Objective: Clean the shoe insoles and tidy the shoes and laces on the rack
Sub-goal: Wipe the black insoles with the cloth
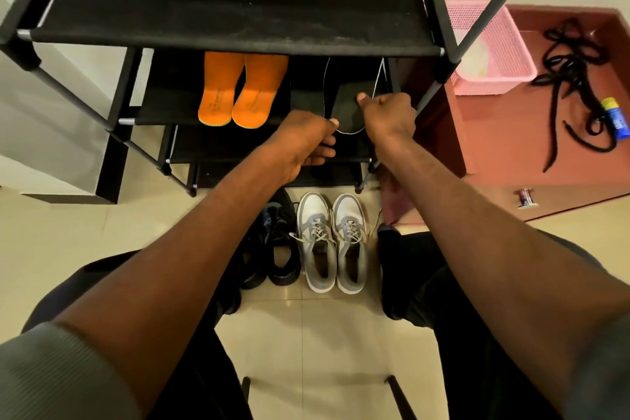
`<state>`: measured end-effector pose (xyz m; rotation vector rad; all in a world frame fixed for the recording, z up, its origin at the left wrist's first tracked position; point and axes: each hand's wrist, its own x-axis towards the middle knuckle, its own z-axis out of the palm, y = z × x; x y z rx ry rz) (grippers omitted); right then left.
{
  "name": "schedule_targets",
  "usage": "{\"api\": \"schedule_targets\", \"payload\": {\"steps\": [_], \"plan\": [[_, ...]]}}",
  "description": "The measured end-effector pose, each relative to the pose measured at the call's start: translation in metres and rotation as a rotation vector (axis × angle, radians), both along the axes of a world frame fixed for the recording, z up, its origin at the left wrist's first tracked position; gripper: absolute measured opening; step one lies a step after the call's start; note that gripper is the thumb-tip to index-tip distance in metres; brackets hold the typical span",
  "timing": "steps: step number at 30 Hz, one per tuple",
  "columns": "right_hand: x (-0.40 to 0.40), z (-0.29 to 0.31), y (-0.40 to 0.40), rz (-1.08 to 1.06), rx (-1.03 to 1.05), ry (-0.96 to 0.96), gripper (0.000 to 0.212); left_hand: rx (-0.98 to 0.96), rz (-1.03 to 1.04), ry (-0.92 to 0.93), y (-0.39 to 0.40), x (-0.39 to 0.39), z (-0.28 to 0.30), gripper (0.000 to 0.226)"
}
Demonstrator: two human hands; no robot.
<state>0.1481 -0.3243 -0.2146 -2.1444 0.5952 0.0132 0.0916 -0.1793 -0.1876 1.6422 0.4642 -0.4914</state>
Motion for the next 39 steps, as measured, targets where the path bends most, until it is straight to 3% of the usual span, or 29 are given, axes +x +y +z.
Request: {"api": "schedule_targets", "payload": {"steps": [6, 9, 14, 17, 21, 24, 29, 32, 36, 39], "plan": [[0.025, -0.008, 0.003, 0.118, -0.181, 0.022, 0.034, 0.045, -0.044, -0.014, -0.006, 0.003, -0.005, 0.020], [0.032, -0.013, 0.009, 0.196, -0.277, 0.040, 0.042, 0.059, -0.062, -0.034, -0.006, 0.002, -0.006, 0.008], [0.025, -0.001, 0.010, 0.174, -0.384, -0.056, 0.031, 0.089, -0.041, -0.053, -0.007, 0.003, -0.001, 0.009], [0.012, 0.008, 0.005, 0.107, -0.219, -0.124, 0.041, 0.089, -0.002, -0.092, -0.008, 0.003, 0.002, 0.009], [-0.006, 0.028, 0.001, 0.071, 0.530, 0.058, 0.041, 0.039, 0.061, -0.143, 0.000, 0.001, 0.011, 0.010], [-0.033, 0.058, -0.007, 0.232, 0.774, 0.190, 0.041, -0.103, 0.069, -0.142, 0.007, -0.005, 0.020, 0.021], [-0.067, 0.079, -0.022, 0.368, 0.934, 0.166, 0.039, -0.342, -0.041, -0.142, 0.009, -0.015, 0.027, 0.040], [-0.069, 0.079, -0.016, 0.340, 0.842, 0.118, 0.033, -0.379, -0.055, -0.150, 0.008, -0.015, 0.030, 0.047], [-0.066, 0.069, -0.002, 0.285, 0.643, 0.045, 0.031, -0.302, -0.006, -0.166, 0.010, -0.011, 0.029, 0.029], [-0.062, 0.065, 0.005, 0.283, 0.660, 0.063, 0.041, -0.222, 0.092, -0.165, 0.016, -0.005, 0.023, 0.015]]}}
